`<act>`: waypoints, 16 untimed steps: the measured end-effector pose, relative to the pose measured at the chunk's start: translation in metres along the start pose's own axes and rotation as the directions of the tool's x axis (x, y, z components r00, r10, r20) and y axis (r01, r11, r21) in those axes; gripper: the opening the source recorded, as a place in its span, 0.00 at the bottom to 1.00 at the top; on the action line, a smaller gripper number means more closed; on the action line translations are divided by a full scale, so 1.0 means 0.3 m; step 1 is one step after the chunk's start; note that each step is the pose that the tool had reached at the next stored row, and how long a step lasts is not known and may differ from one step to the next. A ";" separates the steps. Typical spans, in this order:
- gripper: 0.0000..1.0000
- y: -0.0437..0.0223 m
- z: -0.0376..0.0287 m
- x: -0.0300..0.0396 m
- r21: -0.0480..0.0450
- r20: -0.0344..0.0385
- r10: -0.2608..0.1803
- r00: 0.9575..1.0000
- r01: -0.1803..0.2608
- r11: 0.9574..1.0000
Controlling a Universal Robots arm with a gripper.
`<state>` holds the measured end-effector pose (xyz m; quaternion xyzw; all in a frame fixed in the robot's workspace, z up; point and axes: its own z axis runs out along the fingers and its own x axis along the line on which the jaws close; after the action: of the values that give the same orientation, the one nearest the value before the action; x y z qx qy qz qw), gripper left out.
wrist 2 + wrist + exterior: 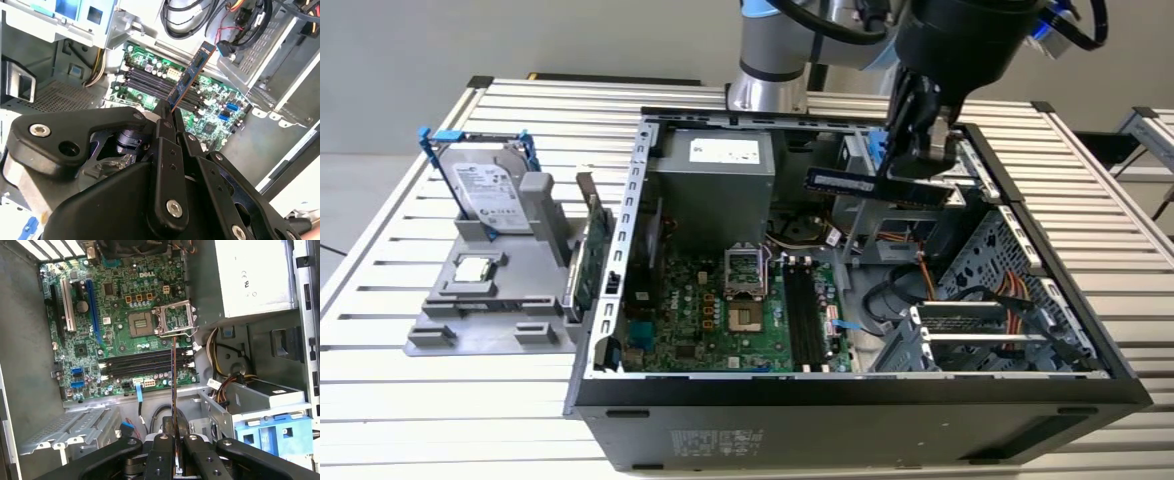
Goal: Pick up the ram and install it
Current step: 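Pick up the ram and move it above insertion slot, then insert the ram into the slot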
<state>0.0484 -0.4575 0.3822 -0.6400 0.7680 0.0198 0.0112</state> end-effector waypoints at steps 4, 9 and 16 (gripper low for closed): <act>0.00 0.000 0.000 0.000 0.002 0.001 0.036 0.999 -0.036 0.999; 0.00 0.000 0.000 0.000 0.003 0.001 0.081 0.997 -0.081 0.997; 0.00 0.000 0.000 0.000 0.006 0.003 0.138 0.990 -0.138 0.990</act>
<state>0.0483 -0.4575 0.3822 -0.5852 0.8105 0.0190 0.0126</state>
